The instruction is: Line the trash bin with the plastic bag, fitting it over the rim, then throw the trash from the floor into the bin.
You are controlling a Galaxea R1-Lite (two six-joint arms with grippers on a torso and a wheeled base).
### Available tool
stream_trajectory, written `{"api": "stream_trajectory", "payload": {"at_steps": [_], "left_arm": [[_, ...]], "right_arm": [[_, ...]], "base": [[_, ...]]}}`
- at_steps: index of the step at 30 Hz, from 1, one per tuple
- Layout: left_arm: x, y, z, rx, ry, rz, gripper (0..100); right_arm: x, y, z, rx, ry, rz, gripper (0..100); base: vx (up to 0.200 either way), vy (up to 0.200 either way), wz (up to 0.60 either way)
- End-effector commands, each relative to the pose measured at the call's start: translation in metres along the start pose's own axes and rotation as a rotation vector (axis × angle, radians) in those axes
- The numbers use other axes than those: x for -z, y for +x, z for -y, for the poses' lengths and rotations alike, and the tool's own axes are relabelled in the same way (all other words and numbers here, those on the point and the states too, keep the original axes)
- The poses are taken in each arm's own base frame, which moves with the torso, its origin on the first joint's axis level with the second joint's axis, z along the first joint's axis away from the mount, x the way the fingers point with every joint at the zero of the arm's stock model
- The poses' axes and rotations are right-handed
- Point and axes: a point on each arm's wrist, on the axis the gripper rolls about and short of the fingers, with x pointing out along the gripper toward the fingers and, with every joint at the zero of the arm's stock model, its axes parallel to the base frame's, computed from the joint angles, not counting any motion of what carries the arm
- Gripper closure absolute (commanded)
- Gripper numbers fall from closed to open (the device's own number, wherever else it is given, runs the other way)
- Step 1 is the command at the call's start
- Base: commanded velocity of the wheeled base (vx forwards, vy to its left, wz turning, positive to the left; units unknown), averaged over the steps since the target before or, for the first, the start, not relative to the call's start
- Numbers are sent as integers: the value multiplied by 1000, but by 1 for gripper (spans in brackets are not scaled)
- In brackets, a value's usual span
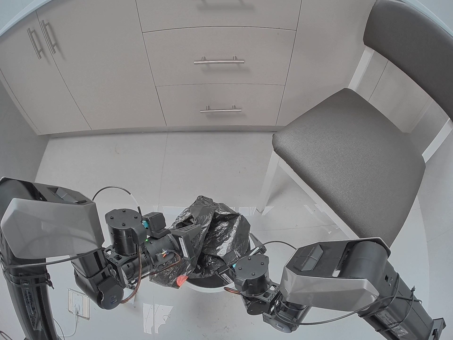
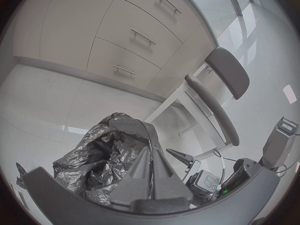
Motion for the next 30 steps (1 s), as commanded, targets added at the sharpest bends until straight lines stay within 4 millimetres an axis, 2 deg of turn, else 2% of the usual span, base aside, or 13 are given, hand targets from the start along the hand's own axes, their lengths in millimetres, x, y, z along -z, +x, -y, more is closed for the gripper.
{"api": "stream_trajectory", "payload": {"at_steps": [1, 9, 12, 13, 18, 20, 27, 30], "left_arm": [[1, 1, 0, 0, -1, -4, 100], [3, 1, 0, 1, -1, -10, 100], [3, 1, 0, 0, -1, -8, 100], [3, 1, 0, 0, -1, -8, 100], [3, 1, 0, 1, -1, -10, 100], [4, 1, 0, -1, -2, -13, 100], [7, 3, 0, 0, -2, -23, 100], [7, 3, 0, 1, -2, -22, 100]], "right_arm": [[12, 3, -4, -3, -13, -20, 0], [15, 3, 2, 5, -9, -26, 0], [13, -7, 9, 1, -17, -38, 0], [14, -18, 15, -5, -24, -47, 0], [36, -49, 29, -38, -82, -140, 0], [35, -60, 35, -40, -52, -162, 0], [29, -70, 51, -2, -20, -181, 0], [18, -76, 61, 7, -7, -169, 0]], "base": [[0, 0, 0], [0, 0, 0], [0, 0, 0], [0, 0, 0], [0, 0, 0], [0, 0, 0], [0, 0, 0], [0, 0, 0]]}}
